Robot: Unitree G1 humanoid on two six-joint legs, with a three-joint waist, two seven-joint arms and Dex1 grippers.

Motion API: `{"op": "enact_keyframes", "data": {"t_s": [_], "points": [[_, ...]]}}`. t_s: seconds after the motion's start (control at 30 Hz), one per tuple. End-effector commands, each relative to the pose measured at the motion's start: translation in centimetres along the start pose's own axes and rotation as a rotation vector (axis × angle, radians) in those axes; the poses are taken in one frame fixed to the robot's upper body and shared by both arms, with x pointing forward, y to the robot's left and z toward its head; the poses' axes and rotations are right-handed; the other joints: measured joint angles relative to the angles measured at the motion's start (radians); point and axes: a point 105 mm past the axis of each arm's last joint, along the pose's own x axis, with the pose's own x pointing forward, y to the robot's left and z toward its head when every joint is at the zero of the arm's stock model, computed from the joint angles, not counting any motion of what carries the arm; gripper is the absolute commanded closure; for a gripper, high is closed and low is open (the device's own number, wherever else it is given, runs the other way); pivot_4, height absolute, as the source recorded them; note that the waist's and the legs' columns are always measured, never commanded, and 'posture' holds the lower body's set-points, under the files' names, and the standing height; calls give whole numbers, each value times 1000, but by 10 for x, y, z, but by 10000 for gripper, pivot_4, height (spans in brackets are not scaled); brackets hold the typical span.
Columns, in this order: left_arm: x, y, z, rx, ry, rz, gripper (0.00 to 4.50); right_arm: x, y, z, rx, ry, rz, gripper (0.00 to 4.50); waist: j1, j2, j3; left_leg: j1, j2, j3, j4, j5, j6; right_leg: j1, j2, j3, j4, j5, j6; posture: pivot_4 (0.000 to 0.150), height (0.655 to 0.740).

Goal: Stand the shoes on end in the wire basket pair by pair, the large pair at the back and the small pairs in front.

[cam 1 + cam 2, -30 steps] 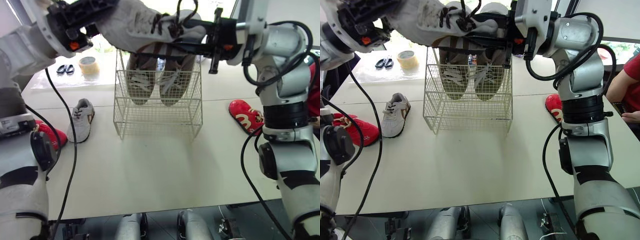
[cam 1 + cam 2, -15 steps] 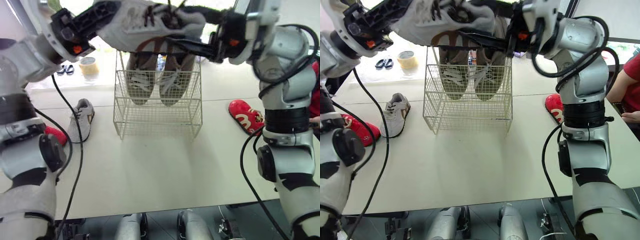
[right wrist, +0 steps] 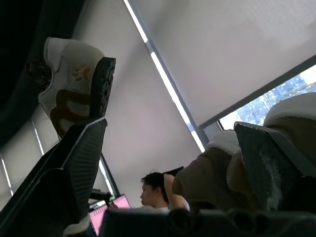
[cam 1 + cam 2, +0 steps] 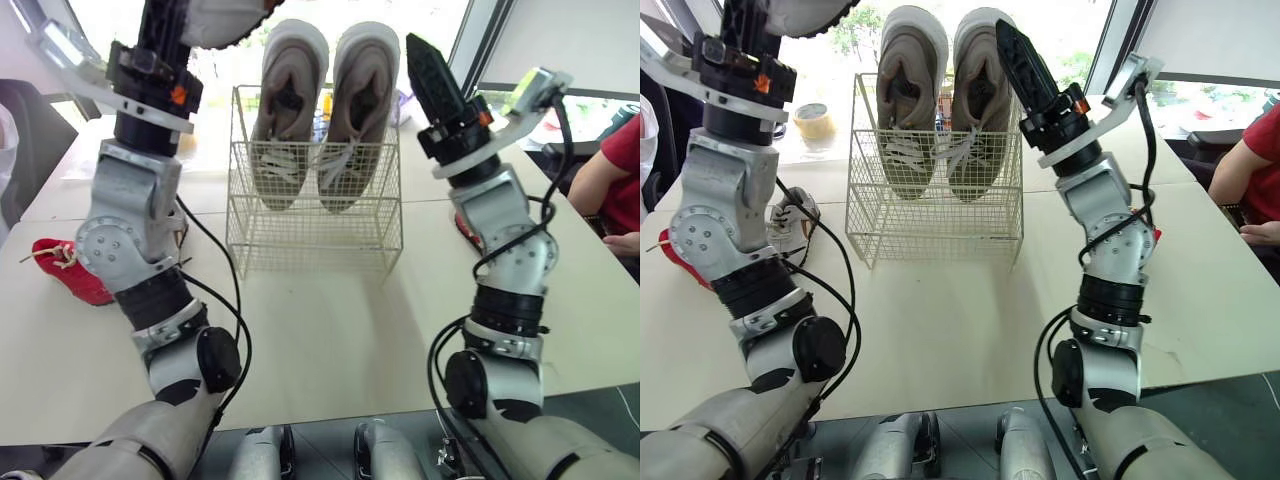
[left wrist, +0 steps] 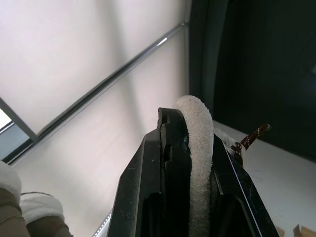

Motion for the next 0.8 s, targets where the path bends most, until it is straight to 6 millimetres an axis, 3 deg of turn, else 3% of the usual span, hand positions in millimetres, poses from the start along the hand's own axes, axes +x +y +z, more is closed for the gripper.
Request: {"op": "enact_keyframes", "data": {"t_s": [0.03, 0.17, 0.4, 0.8], "points": [[0, -13, -3, -4, -9, -41, 42309, 21, 30, 2, 10, -42, 114, 566, 0, 0, 0, 0, 0, 0, 0, 0, 0, 0, 0, 0, 0, 0, 0, 1500, 7351], [-6, -6, -16, -13, 12, -10, 42309, 32, 41, -5, 46, -54, 159, 566, 6, 0, 0, 0, 0, 0, 1, 0, 0, 1, 0, 0, 0, 0, 0, 1500, 7351], [-16, 3, -30, -5, 27, 38, 42309, 41, 56, 5, 94, -108, 208, 566, 2, 0, 0, -1, 0, 0, 1, -1, 1, 1, 0, -1, -1, 0, 0, 1500, 7351], [-27, 17, -48, 49, 87, 92, 42309, 51, 54, 6, 61, -110, 169, 566, 1, 0, 0, -1, 0, 0, 1, -1, 1, 1, 0, -1, -1, 0, 0, 1500, 7351]]}}
